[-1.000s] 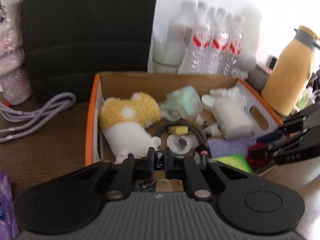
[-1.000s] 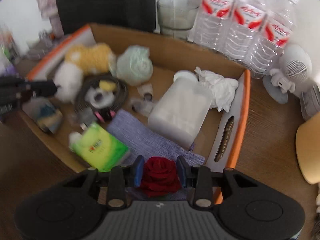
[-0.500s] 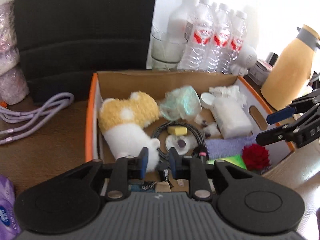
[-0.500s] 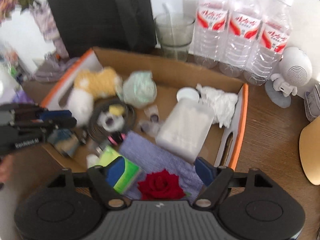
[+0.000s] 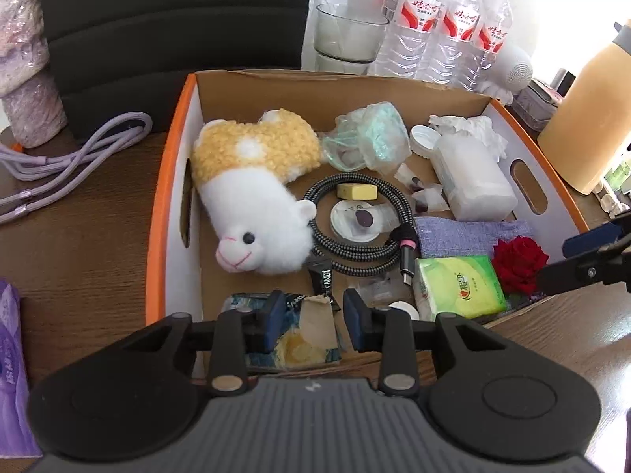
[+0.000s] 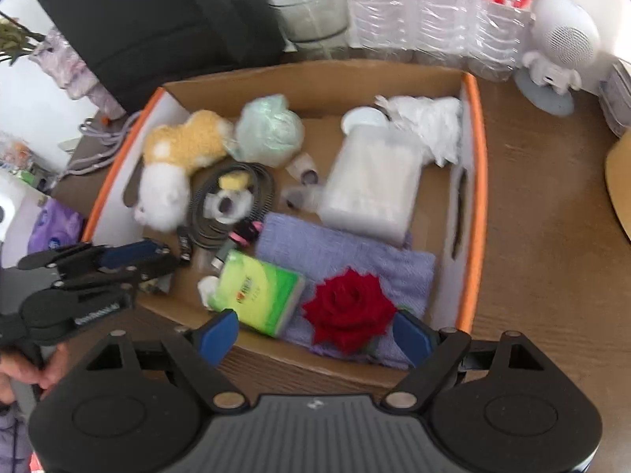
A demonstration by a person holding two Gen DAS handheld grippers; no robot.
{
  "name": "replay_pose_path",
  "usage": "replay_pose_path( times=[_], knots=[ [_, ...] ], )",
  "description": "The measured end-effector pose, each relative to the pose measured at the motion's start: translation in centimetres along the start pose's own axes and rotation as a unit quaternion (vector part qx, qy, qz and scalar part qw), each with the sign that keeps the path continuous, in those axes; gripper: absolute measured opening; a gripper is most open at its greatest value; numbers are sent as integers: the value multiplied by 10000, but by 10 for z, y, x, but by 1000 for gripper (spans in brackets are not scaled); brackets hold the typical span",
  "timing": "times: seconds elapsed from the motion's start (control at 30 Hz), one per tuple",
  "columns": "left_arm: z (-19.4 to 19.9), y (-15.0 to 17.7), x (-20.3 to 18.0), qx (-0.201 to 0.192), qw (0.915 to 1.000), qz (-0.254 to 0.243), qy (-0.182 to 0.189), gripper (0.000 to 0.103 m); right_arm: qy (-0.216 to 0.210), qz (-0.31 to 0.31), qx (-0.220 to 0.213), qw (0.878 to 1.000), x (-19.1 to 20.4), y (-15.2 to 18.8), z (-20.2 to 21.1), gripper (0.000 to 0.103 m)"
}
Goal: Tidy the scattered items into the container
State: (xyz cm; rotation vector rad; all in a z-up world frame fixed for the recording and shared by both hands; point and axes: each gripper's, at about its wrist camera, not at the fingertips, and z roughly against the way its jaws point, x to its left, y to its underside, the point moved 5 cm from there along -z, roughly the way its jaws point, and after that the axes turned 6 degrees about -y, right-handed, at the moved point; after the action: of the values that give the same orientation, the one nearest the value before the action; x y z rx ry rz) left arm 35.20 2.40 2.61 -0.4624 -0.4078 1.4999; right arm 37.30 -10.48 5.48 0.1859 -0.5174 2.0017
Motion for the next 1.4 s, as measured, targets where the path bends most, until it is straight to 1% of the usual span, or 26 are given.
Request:
replay_pose_path(
  times=[0.1,0.17,0.23,0.3,0.33,0.4,0.43,0.47,0.5,0.53,0.57,0.6,0.63,0.67,0.73,0.8,0.9,0.93,1.0,1.03,1.13,1.17,1.23,1.3,1.33,1.4],
  knots=[
    [6,-2,-3,-45,9999,-71,-112,37,64,-51,1,10000,-5,4,2,86],
    [17,-6,-2,-238,9997,-54,-84,43,76,-102,-52,9999,-8,6,4,86],
    [35,-13,-1,-542,9985,-9,-16,47,166,-123,-228,9995,-7,5,10,86],
    [58,-22,-1,-1000,9947,-18,-215,64,250,-15,-666,9975,0,2,24,86],
    [72,-26,-1,-1321,9904,12,-408,70,321,41,-904,9954,6,0,33,86],
    [101,-28,0,-2051,9750,200,-828,98,514,175,-1392,9888,18,-2,50,86],
    [115,-25,1,-2442,9637,339,-1021,103,592,255,-1716,9831,26,0,58,86],
    [127,-18,1,-2830,9513,454,-1133,103,660,323,-2146,9739,32,4,66,86],
    [137,-9,0,-3184,9394,508,-1168,103,737,399,-2725,9585,38,12,75,88],
    [144,2,-3,-3497,9281,518,-1168,103,842,526,-3389,9356,42,24,82,95],
    [147,14,-6,-3728,9187,515,-1197,103,962,672,-4019,9081,46,39,86,100],
    [148,23,-9,-3846,9136,515,-1218,103,1046,779,-4495,8837,47,56,86,103],
    [146,30,-13,-3874,9125,526,-1203,103,1068,820,-4758,8692,47,69,81,103],
    [143,35,-16,-3849,9141,555,-1149,103,1025,806,-4814,8667,44,78,75,103],
    [140,42,-20,-3750,9192,603,-1043,103,905,698,-4708,8748,38,86,64,103],
    [138,46,-22,-3645,9240,541,-1021,103,915,644,-4609,8804,35,90,59,103],
    [137,54,-26,-3610,9252,513,-1053,103,922,603,-4655,8782,36,96,64,103],
    [139,59,-29,-3524,9282,526,-1077,103,911,601,-4665,8778,37,99,67,103],
    [145,82,-35,-3293,9354,499,-1184,103,980,585,-4596,8808,43,112,72,103],
    [149,98,-38,-3247,9366,438,-1238,103,1044,566,-4505,8848,47,123,73,103],
    [167,159,-50,-3328,9313,360,-1437,103,964,461,-4315,8957,48,175,76,103],
    [171,181,-53,-3318,9316,353,-1439,103,878,376,-4329,8964,47,197,76,103],
    [180,222,-54,-3154,9379,502,-1357,103,740,197,-4316,8988,47,241,77,103],
    [189,258,-57,-2953,9470,542,-1143,103,703,113,-4116,9086,48,280,71,103],
    [195,273,-58,-2942,9484,498,-1076,103,696,153,-3992,9141,49,298,67,103],
    [205,297,-60,-2971,9472,425,-1127,103,752,277,-3895,9175,52,331,62,103]
  ],
)
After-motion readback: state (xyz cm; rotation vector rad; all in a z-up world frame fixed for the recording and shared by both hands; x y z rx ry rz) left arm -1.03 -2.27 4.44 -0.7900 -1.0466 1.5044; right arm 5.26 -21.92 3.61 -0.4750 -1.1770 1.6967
